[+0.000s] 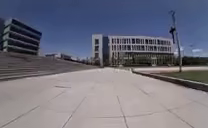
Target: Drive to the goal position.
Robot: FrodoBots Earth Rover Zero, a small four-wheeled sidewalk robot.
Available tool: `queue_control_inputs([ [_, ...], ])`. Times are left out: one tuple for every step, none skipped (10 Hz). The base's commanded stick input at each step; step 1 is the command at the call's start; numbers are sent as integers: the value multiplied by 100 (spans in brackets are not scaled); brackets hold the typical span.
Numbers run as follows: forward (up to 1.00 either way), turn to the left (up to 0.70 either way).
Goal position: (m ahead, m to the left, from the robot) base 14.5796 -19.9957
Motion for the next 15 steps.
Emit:
queue_control_inputs([
  [70, 0],
  [70, 0],
  [70, 0],
  [70, 0],
  [70, 0],
  [70, 0],
  [70, 0],
  [70, 0],
  [70, 0],
  [70, 0],
  [70, 0],
  [70, 0],
  [70, 0],
  [70, 0],
  [70, 0],
])
